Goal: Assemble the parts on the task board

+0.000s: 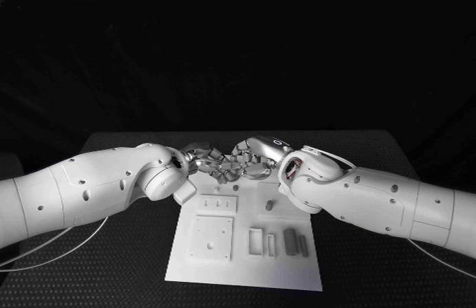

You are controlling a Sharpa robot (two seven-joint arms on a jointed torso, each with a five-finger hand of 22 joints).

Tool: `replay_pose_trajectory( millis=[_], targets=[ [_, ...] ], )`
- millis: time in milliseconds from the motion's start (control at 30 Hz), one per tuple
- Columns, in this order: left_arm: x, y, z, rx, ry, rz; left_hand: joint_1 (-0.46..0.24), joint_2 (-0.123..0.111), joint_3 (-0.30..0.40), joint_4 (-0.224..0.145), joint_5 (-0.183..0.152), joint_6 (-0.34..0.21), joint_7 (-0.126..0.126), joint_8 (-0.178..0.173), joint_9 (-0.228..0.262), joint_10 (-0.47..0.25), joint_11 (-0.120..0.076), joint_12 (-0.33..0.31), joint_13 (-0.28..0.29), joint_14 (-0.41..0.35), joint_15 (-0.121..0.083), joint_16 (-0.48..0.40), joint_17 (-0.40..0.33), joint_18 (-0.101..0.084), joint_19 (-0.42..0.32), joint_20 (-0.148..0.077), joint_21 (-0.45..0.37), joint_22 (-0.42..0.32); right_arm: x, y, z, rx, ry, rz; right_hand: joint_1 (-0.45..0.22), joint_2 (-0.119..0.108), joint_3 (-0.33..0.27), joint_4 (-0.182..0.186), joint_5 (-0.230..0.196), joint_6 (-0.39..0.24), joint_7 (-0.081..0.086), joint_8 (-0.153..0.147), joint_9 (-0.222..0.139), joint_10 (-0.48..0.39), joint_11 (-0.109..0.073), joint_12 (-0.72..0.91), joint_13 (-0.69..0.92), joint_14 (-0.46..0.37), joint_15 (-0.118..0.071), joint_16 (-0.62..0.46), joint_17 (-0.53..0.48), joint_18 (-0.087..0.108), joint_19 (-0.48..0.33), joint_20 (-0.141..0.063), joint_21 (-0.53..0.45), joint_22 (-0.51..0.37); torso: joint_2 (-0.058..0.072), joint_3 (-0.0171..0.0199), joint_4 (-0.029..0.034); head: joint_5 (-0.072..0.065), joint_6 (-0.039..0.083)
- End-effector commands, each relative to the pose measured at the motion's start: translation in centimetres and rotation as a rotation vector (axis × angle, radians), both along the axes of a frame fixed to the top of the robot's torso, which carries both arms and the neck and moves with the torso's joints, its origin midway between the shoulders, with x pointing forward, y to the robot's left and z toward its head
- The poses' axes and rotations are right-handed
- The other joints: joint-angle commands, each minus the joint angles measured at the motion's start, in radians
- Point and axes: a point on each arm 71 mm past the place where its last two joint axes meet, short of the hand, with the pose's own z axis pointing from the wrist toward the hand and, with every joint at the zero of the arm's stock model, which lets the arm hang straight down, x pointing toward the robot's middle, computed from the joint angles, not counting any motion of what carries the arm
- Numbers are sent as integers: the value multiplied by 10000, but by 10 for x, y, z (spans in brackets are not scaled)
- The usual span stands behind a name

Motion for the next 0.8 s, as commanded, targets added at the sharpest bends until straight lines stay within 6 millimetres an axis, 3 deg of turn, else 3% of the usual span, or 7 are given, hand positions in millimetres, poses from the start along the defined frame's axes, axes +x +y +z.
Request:
replay_pose_trajectory(
  millis=[33, 233, 433, 567, 700, 800],
  targets=[
    [-1, -3, 1, -74, -42, -199, 322, 150, -115, -33, 106, 73, -25, -71, -17, 89, 2, -58, 15, -64, 1, 9, -15, 84, -79, 9, -44, 146, -2, 3, -2, -148, 118, 210, -52, -27, 79, -3, -47, 1899, -44, 20, 20, -185, -130, -28, -16, 2, -60, -8, -6, 350, 40, -50, 25, 25, 3, 4, -1, -2, -7],
    [0, -2, 1, -122, -48, -93, 733, 580, -272, -96, 212, 145, -90, -74, -17, 140, -35, -66, 36, -74, -16, 20, -20, 47, -116, -4, -86, 141, -2, 3, -2, -164, 152, 241, -55, -31, 85, -3, -47, 1896, -44, 16, 26, -184, -130, -31, -17, 2, -61, -11, -8, 350, 40, -51, 22, 23, 0, 4, 2, 4, -24],
    [1, -1, 2, -239, 7, -20, 812, 735, -412, -53, 269, 186, -118, -69, -9, 171, -52, -64, 49, -81, -17, 22, -25, 27, -131, -9, -104, 141, -2, 3, -3, -179, 181, 263, -58, -32, 89, -3, -47, 1893, -44, 13, 31, -185, -130, -34, -18, 1, -61, -14, -9, 350, 39, -52, 20, 21, 2, 1, -3, 14, -32],
    [0, -3, 1, -363, 152, -49, 887, 846, -712, 34, 640, 224, -123, -81, -2, 202, -61, -75, 67, -92, -20, 27, -33, 7, -148, -17, -134, 142, -3, 4, -3, -178, 193, 272, -59, -32, 92, -3, -47, 1892, -43, 11, 34, -185, -130, -36, -19, 1, -61, -16, -9, 350, 39, -53, 18, 19, 1, 1, -2, 14, -44],
    [-1, -3, 1, -420, 229, -14, 562, 683, -979, 116, 1086, 238, -117, -110, -8, 211, -58, -93, 75, -104, -11, 14, -53, -11, -136, -13, -153, 140, -2, 4, -3, -181, 197, 262, -59, -31, 95, -3, -47, 1891, -43, 10, 37, -185, -130, -38, -19, 0, -61, -18, -10, 350, 39, -53, 17, 18, 2, 0, -2, 17, -48],
    [0, -3, 1, -404, 288, 53, -16, 235, -1017, 140, 1189, 244, -91, -155, -31, 209, -46, -114, 76, -94, -7, -10, -84, -8, -83, -14, -161, 134, -2, 4, -3, -184, 200, 260, -60, -30, 97, -3, -47, 1891, -43, 9, 40, -185, -130, -39, -20, 0, -61, -19, -10, 350, 39, -53, 16, 17, 2, 0, -2, 10, -53]
  ],
)
